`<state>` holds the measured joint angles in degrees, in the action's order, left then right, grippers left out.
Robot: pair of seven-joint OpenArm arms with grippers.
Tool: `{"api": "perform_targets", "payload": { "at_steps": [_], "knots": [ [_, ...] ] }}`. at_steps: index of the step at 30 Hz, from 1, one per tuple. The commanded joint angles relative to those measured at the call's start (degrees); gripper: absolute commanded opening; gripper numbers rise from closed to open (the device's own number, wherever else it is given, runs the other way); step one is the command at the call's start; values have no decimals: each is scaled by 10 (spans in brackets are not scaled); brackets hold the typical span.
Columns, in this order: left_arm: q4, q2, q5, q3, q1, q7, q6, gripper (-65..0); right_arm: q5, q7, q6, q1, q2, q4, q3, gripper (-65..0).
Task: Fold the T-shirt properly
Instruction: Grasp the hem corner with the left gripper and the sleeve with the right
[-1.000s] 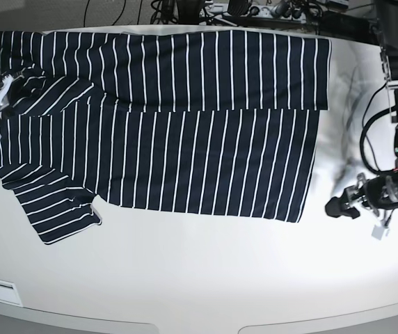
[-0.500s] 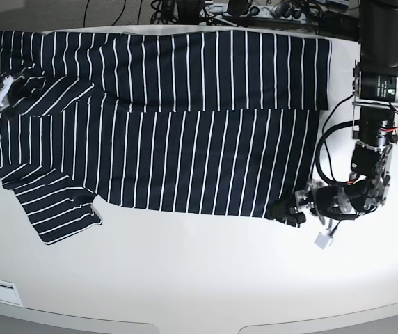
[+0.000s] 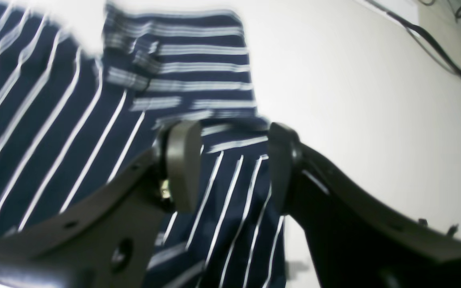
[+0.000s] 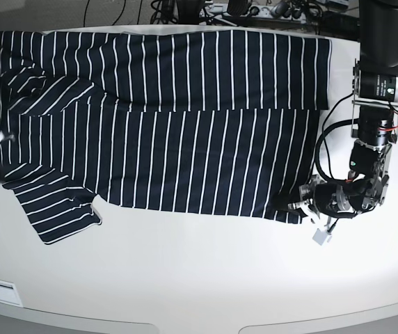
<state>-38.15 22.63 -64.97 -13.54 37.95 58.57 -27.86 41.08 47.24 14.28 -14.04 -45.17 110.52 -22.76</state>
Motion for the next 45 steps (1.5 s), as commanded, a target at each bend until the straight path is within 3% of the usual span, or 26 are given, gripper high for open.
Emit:
{"api": "perform_targets", "payload": {
  "at_steps": [1,6,9,13,18,24,32,34,37,40,45],
  "knots": [
    [-3,2,19,-2,9,15,4,-650,3,-14,-3,35,-7,-23,-3,-345],
    [-3,2,19,-2,9,19,4,-650,38,-10,40,193,30,-250,24,-345],
    [-3,3,19,-2,9,22,4,-650,86,4,78,286,35,-423,45,-345],
    [-3,3,19,-2,9,32,4,-650,97,3,133,403,36,-638,64,-345],
    [-3,4,19,-2,9,37,4,-650,100,3,165,484,37,-802,67,-345],
    [-3,4,19,-2,9,36,4,-650,97,7,171,488,63,-818,67,-346],
    [-3,4,19,-2,9,37,3,-650,97,7,209,488,85,-818,67,-354],
    [-3,4,19,-2,9,36,3,-650,94,7,209,489,83,-817,67,-430],
    [-3,4,16,-2,9,33,-4,-650,96,8,209,489,80,-817,67,-650],
    [-3,4,9,-2,12,32,-31,-650,101,22,228,490,75,-809,67,-650],
    [-3,4,8,-2,34,30,-52,-650,174,98,257,489,64,-774,70,-650]
  ]
}}
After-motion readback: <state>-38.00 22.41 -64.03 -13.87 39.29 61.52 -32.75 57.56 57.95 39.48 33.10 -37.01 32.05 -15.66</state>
